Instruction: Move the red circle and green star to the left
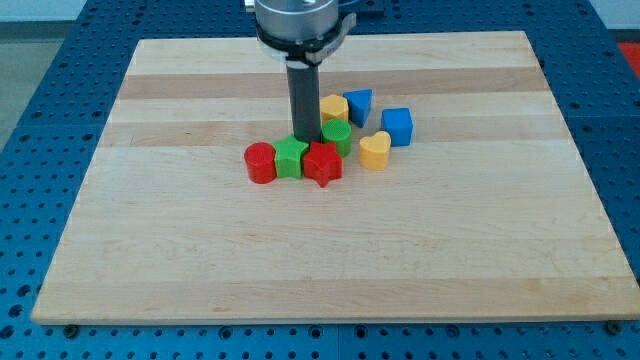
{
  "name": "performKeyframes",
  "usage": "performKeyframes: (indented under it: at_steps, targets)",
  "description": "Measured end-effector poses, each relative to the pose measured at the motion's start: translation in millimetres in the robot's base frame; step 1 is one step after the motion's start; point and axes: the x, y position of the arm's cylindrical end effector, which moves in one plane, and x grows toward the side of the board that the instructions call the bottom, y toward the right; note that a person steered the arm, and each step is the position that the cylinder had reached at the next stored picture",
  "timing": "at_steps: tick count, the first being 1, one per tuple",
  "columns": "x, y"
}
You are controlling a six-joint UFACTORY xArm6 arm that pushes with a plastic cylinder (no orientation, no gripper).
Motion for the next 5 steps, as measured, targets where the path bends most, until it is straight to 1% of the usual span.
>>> performKeyframes:
  at_steps: [1, 2, 4, 5]
  targets:
    - [20, -3]
    - [41, -22]
    - [74, -88]
    - [74, -100]
